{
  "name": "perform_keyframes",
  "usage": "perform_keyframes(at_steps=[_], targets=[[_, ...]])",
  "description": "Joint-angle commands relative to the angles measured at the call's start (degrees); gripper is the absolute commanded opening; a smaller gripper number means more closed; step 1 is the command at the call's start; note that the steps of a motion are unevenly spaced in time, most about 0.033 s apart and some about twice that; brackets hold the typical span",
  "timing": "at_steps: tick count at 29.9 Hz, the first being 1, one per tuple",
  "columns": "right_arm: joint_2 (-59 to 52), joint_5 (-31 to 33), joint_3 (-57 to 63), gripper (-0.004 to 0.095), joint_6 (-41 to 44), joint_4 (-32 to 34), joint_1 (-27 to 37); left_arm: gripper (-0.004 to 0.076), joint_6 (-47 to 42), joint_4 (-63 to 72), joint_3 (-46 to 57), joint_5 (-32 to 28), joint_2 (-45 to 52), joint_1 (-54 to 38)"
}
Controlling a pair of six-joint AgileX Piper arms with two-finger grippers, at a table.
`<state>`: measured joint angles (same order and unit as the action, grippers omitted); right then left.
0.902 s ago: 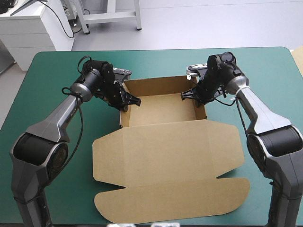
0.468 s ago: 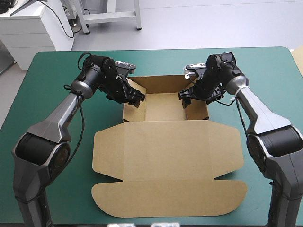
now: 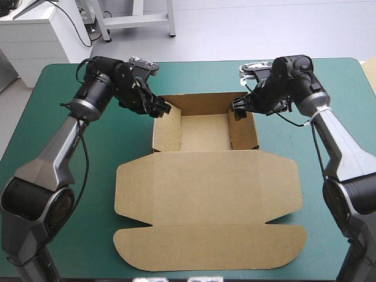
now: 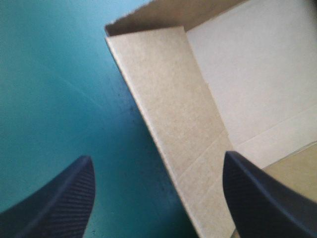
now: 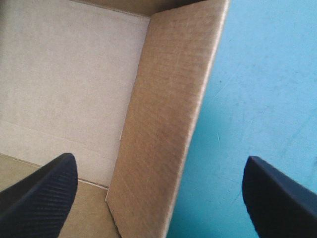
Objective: Fold the box
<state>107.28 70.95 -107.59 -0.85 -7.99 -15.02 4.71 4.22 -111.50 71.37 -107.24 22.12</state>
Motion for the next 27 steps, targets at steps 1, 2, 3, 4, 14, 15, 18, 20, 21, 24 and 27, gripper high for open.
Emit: perform_keyframes(at_steps=[1, 2, 3, 4, 14, 15, 18, 20, 21, 24, 27], targets=[[-6.18, 0.41, -1.84, 0.0831, -1.42, -0.29, 0.52, 0.0503, 0.46, 0.72, -4.73, 2.49, 6.57, 0.17], [-6.64, 0.41, -1.84, 0.0831, -1.42, -0.29, 0.52, 0.049, 0.46, 1.23, -5.85, 2.49, 7.34, 0.17], [-7.22, 0.41, -1.84, 0.0831, -1.42, -0.29, 0.52, 0.0477, 0.46, 1.84, -6.72, 2.49, 8.36, 0.17], [-7.88, 0.41, -1.84, 0.0831, -1.42, -0.29, 0.52, 0.0449, 0.46, 2.39, -7.66, 2.49, 9.55, 0.17], [-10.2, 0.41, -1.7, 0.0831, -1.44, -0.29, 0.52, 0.001, 6.57, -4.22, -7.12, 2.6, 22.83, 0.27], [-10.2, 0.41, -1.72, 0.0831, -1.44, -0.29, 0.52, -0.0006, 6.86, -4.22, -6.45, 2.6, 24.32, 0.27], [-10.09, 0.41, -1.72, 0.0831, -1.44, -0.29, 0.52, -0.0008, 8.0, -4.22, -2.82, 2.6, 28.66, 0.27], [-9.86, 0.32, -1.72, 0.0831, -1.54, -0.04, 0.52, -0.0008, 8.0, -4.22, 0.77, 2.6, 31.53, 0.27], [-9.59, 0.32, -1.72, 0.0831, -1.54, -0.04, 0.52, -0.0008, 8.0, -4.63, 3.22, 2.6, 33.19, 0.27], [-9.07, 0.32, -1.72, 0.0831, -1.54, -0.15, 0.52, -0.0008, 8.46, -7.62, 11.98, 2.6, 37.82, 0.27], [-8.22, 0.32, -1.72, 0.0831, -1.7, -0.15, 0.52, -0.0008, 8.76, -14.26, 21.32, 2.6, 42.23, 0.27]])
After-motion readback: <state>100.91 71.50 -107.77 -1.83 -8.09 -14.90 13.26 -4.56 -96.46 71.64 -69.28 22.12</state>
